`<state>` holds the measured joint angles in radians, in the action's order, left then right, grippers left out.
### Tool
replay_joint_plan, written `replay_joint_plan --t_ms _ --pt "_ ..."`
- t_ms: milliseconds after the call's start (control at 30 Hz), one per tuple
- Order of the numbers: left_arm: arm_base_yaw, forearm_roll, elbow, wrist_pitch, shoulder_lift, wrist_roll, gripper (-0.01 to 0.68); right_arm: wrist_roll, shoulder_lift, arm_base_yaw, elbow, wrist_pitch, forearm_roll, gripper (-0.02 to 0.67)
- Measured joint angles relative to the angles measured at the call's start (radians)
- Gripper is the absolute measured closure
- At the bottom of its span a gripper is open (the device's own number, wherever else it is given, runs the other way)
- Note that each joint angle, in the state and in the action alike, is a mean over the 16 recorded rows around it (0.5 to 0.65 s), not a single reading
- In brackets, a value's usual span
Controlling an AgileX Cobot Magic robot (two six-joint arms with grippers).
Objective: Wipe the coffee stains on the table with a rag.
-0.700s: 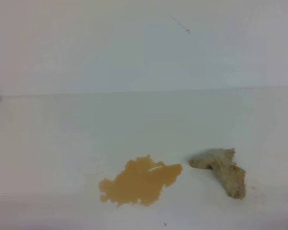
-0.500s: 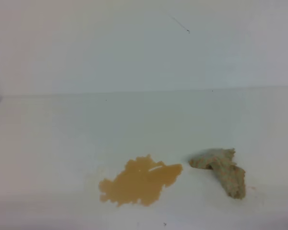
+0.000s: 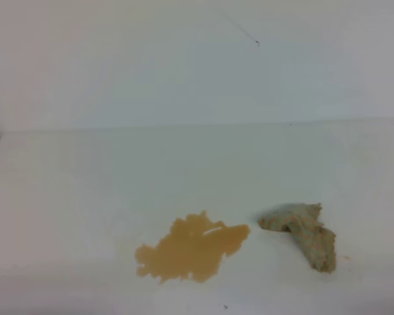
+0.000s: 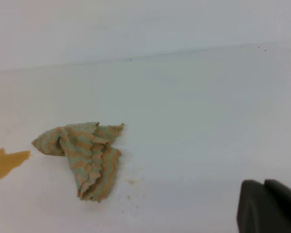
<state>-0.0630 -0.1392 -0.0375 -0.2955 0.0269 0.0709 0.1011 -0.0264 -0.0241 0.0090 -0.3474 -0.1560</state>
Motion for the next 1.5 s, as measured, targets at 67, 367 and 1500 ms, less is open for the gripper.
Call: replay_joint_plan --t_ms 67,367,1500 --pt "0.000 0.000 0.000 0.000 0.000 0.000 0.672 0.000 0.000 0.000 0.000 0.000 0.000 0.652" --pt "0.000 0.000 0.000 0.000 0.000 0.000 0.672 0.000 0.003 0.000 0.007 0.005 -0.001 0.652" --pt "0.000 0.000 0.000 0.000 0.000 0.000 0.672 0.075 0.049 0.000 -0.156 0.342 -0.277 0.652"
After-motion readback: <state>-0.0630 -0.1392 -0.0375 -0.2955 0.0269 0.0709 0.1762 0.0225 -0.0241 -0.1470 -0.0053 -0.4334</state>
